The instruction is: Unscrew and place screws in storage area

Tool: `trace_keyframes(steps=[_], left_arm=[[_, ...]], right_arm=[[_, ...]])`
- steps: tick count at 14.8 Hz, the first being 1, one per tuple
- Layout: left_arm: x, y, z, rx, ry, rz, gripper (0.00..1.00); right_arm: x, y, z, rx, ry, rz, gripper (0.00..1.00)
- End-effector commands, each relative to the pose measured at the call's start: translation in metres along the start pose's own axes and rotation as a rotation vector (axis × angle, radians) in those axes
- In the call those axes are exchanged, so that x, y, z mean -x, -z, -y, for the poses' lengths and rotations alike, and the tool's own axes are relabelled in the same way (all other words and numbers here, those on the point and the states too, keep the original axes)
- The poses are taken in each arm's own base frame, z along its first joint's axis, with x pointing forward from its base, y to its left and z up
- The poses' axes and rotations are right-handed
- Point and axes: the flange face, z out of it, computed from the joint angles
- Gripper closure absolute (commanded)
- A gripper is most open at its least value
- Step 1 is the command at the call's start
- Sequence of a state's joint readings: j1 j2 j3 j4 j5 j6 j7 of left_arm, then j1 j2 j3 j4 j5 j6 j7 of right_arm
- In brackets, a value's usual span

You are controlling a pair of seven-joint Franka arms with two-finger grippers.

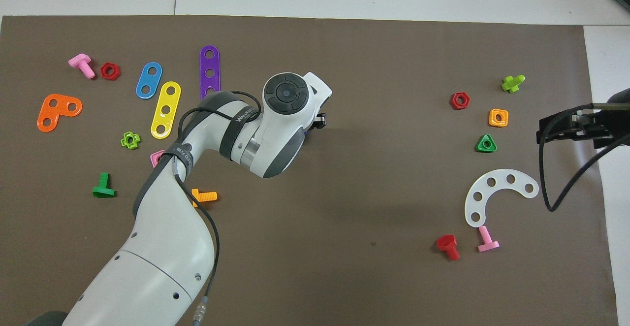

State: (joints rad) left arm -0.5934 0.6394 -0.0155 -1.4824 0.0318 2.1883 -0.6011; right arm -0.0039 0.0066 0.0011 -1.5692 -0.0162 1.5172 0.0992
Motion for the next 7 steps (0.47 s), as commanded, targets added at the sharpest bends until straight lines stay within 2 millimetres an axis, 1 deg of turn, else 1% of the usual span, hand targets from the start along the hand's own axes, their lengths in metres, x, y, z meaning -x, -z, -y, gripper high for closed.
trace_keyframes(steps=[1, 3, 7], left_arm=[[0.0015, 0.0054, 0.0006, -0.027, 0.006, 0.002, 0.35], [0.0015, 0.0061, -0.0008, -0.023, 0.004, -0.004, 0.38], [0.0008, 0.0061, -0.0010, -0.022, 0.008, 0.000, 0.41]], right_arm=[[0.0057, 0.0007, 0.0003, -0.018, 0.003, -0.019, 0.00], [0.0056, 0.0006, -0.0005, -0.018, 0.002, -0.018, 0.00], [0.0056, 0.0006, -0.0005, -0.018, 0.002, -0.018, 0.00]])
